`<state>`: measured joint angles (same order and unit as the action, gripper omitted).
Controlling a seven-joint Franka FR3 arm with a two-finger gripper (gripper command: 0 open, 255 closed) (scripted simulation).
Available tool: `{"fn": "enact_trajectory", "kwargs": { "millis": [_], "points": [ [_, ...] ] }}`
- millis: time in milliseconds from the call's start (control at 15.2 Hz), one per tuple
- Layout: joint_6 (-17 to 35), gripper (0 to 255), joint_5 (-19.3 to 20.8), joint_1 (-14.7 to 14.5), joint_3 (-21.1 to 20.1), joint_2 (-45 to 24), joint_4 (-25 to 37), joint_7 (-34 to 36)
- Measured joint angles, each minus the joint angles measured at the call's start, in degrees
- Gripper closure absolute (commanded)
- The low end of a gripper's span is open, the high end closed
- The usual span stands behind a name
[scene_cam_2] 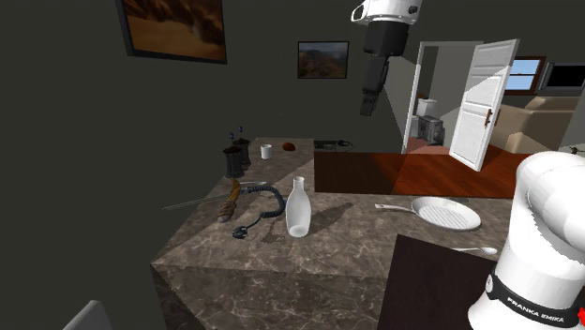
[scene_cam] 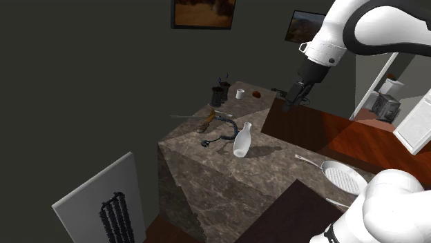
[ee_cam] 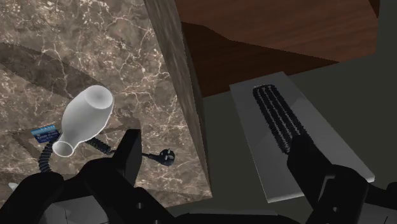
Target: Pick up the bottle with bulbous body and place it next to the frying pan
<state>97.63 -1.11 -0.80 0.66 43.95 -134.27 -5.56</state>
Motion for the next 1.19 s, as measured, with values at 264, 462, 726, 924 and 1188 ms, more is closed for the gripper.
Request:
{"fn": "enact_trajectory", "kwargs": {
  "millis": [264,462,726,924,1188],
  "points": [
    [3.18,0,0.77,0.42,1.39,-2.54,-0.96,-1.7],
    [7.48,0,1.81,1.07,3.61,-7.06,-1.1,-4.37],
    [13.52,0,2.59,1.59,6.07,-13.37,-1.28,-7.43],
    [17.74,0,2.91,2.02,8.1,-18.16,-1.06,-10.05],
    [22.22,0,2.39,2.19,10.37,-26.43,2.27,-13.36]
  ]
}}
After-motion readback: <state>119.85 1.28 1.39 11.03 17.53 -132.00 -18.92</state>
